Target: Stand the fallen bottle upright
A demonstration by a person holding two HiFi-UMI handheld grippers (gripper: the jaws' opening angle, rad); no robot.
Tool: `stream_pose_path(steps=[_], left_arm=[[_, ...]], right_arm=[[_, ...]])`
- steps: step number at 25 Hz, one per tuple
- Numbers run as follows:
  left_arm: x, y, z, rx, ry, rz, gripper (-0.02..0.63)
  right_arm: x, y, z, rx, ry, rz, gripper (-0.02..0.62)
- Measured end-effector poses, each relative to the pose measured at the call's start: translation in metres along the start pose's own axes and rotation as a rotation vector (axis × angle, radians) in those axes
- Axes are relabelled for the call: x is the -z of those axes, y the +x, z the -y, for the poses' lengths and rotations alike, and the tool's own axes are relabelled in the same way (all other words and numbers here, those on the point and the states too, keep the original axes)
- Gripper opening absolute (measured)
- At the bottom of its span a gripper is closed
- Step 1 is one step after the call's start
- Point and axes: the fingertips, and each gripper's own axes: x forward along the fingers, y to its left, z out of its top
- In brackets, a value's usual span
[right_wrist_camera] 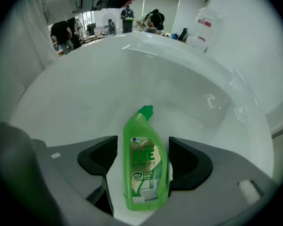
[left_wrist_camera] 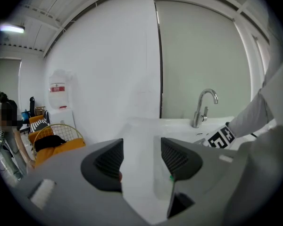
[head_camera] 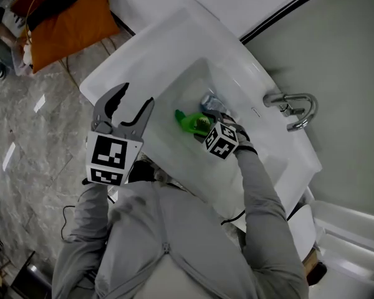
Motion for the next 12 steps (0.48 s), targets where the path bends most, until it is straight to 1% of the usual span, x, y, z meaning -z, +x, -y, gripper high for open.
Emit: stream_pose_path(steps=[4, 12], left_arm=[[0.002, 0.002, -0.013, -0.02, -0.019, -0.003, 0.268], [0.006, 0.005, -0.023, -0.042, -0.016, -0.016, 0.268]], right_arm=[[0.006, 0.015, 0.0, -0.059, -0.06, -0.063, 0.33], [0.016, 0.036, -0.003, -0.127, -0.163, -0.155, 0.364]])
